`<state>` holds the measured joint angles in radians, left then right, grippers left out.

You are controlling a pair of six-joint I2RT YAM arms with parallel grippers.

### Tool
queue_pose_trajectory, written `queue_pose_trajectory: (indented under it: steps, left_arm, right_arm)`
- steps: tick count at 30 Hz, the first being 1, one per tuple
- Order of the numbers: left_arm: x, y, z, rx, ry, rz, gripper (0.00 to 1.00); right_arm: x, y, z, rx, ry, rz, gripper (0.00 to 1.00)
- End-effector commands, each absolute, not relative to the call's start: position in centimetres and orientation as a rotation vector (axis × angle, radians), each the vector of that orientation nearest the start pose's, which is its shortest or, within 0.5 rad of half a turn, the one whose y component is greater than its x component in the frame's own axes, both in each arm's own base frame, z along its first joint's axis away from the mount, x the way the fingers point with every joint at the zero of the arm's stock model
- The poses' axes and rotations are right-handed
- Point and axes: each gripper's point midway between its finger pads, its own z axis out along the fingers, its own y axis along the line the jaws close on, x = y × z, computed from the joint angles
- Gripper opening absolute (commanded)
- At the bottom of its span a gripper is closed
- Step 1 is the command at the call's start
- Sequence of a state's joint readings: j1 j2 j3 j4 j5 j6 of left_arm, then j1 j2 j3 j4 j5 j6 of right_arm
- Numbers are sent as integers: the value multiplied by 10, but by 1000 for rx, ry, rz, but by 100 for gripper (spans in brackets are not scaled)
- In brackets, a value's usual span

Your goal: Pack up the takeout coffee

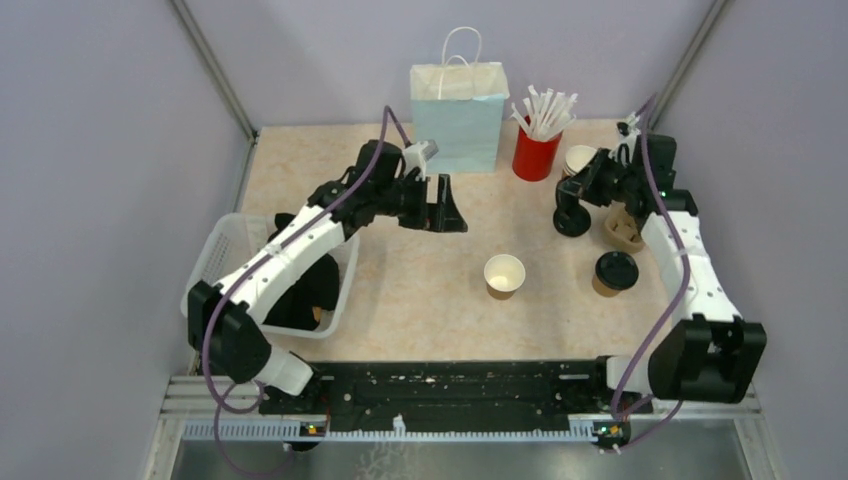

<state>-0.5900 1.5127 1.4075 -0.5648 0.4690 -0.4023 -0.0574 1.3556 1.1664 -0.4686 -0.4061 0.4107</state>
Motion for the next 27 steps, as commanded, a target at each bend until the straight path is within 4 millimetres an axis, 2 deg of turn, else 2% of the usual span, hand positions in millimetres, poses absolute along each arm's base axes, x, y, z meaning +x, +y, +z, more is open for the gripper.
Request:
queue_pose_trajectory:
  steps: [1,3,6,7,11,16,19,27]
  left_arm:
    - [259,-318,313,371,2132,-1363,98]
    - [252,-323,328,277,2109,-1496,98]
    - [238,-334,347,84,2112,-1751,98]
    - [236,-338,363,76,2048,-1817,98]
    - [235,-342,387,-3,1993,-1824,98]
    - [232,-337,384,-83,2007,-1778,98]
    - [233,-338,385,-102,1975,-1802,98]
    - [238,-356,388,-77,1957,-1836,99]
  right_arm:
    - [338,115,293,230,2061,1089,0]
    - [319,140,313,235,2015,1317,0]
    - [291,177,347,155,1933,1564,0]
    - [283,187,358,135,1904,1616,0]
    - [260,207,388,103,1852,1744,0]
    - [245,211,411,145,1770,1893,0]
    - [242,212,415,149,1758,1930,0]
    - [235,215,419,145,1749,1953,0]
